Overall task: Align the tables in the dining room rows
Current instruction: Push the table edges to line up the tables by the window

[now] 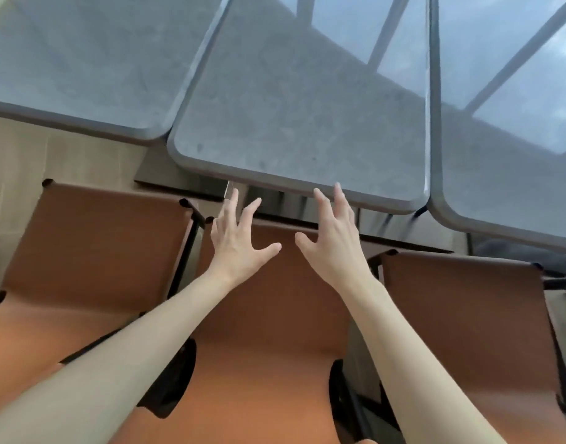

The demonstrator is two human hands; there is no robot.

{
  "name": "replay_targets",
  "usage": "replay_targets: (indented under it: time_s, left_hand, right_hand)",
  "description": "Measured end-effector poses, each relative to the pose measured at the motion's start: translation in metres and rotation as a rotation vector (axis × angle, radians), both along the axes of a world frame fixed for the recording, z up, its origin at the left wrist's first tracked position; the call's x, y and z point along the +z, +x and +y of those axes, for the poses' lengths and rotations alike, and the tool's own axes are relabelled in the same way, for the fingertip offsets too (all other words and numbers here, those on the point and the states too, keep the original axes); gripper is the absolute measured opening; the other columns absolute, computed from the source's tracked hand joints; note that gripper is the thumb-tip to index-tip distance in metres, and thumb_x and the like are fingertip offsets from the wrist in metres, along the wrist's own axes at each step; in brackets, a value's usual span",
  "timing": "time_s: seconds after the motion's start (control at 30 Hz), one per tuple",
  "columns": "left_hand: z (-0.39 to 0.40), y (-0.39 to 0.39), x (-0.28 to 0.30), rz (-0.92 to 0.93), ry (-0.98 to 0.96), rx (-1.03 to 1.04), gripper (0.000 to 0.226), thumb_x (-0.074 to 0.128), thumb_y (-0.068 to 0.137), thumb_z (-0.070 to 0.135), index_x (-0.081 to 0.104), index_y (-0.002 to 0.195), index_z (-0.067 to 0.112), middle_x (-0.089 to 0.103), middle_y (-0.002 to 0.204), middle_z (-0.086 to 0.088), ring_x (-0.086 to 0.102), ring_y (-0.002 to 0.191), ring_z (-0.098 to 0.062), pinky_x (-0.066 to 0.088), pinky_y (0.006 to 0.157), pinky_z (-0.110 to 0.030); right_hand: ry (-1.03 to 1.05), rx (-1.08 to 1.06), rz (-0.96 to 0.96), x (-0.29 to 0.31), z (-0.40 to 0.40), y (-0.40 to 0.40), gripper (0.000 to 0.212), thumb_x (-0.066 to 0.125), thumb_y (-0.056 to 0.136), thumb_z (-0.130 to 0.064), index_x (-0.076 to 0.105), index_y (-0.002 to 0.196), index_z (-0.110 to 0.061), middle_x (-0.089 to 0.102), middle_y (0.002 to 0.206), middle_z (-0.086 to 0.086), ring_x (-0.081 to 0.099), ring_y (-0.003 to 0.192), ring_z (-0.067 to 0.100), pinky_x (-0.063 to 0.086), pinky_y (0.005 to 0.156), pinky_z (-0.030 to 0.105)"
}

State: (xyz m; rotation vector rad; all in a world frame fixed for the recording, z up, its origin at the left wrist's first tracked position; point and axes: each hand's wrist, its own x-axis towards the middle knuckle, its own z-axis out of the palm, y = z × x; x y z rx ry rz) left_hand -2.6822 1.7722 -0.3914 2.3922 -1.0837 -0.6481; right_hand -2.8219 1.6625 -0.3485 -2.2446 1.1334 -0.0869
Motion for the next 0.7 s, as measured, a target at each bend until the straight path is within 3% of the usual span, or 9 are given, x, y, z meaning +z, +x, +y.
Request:
replay_targets:
  time_s: [0.13,0.27,0.33,0.43,0.53,0.7]
  left_hand:
    - [-0.038,0.056,-0.027,-0.174,0.019,-0.03,0.104,0.079,0.078,0.05,0.016,0.158,0.031,-0.015,0.167,-0.004,-0.012,0.155,-0.025,-0.003,0.124,-0.051]
    - [-0.068,0.117,-0.042,-0.405,0.072,-0.248,0.119,0.085,0.07,0.052,0.008,0.159,0.035,-0.015,0.167,-0.004,-0.013,0.155,-0.026,-0.007,0.123,-0.048]
    - [-0.082,0.144,-0.045,-0.476,0.115,-0.375,0.122,0.086,0.069,0.053,0.006,0.159,0.035,-0.015,0.168,-0.004,-0.015,0.155,-0.027,-0.011,0.122,-0.048]
    - [-0.107,0.178,-0.049,-0.598,0.203,-0.547,0.127,0.074,0.061,0.076,0.002,0.158,0.038,-0.013,0.168,-0.002,-0.014,0.154,-0.036,-0.011,0.119,-0.065]
    - [-0.123,0.196,-0.057,-0.629,0.271,-0.618,0.129,0.054,0.055,0.092,-0.006,0.157,0.041,-0.012,0.169,-0.003,-0.015,0.153,-0.041,-0.008,0.114,-0.073]
    - [-0.121,0.201,-0.068,-0.661,0.168,-0.617,0.121,0.038,0.057,0.097,0.0,0.157,0.042,-0.001,0.17,-0.002,-0.006,0.155,-0.039,0.002,0.116,-0.072]
  right_hand:
    - [-0.138,0.046,0.027,-0.033,-0.058,0.035,0.083,0.072,0.089,-0.033,0.026,0.156,-0.018,0.003,0.169,0.014,0.01,0.155,0.032,0.019,0.124,0.05]
    - [-0.235,0.204,0.19,-0.058,-0.126,0.071,0.117,0.077,0.072,-0.066,0.012,0.16,-0.024,-0.011,0.169,0.01,-0.008,0.156,0.031,0.001,0.123,0.062]
    - [-0.255,0.265,0.275,-0.069,-0.149,0.081,0.127,0.069,0.065,-0.082,0.006,0.161,-0.028,-0.015,0.169,0.006,-0.014,0.156,0.03,-0.005,0.119,0.068]
    - [-0.276,0.305,0.308,-0.091,-0.162,0.083,0.128,0.044,0.062,-0.097,0.0,0.161,-0.029,-0.012,0.17,0.006,-0.015,0.156,0.027,-0.006,0.119,0.069]
    - [-0.385,0.315,0.296,-0.105,-0.16,0.078,0.126,0.027,0.063,-0.099,0.0,0.162,-0.025,-0.006,0.17,0.01,-0.011,0.156,0.029,-0.003,0.119,0.068]
    - [-0.442,0.311,0.198,-0.106,-0.156,0.077,0.122,0.037,0.064,-0.094,0.017,0.16,-0.02,0.004,0.168,0.016,0.003,0.156,0.037,0.005,0.118,0.071]
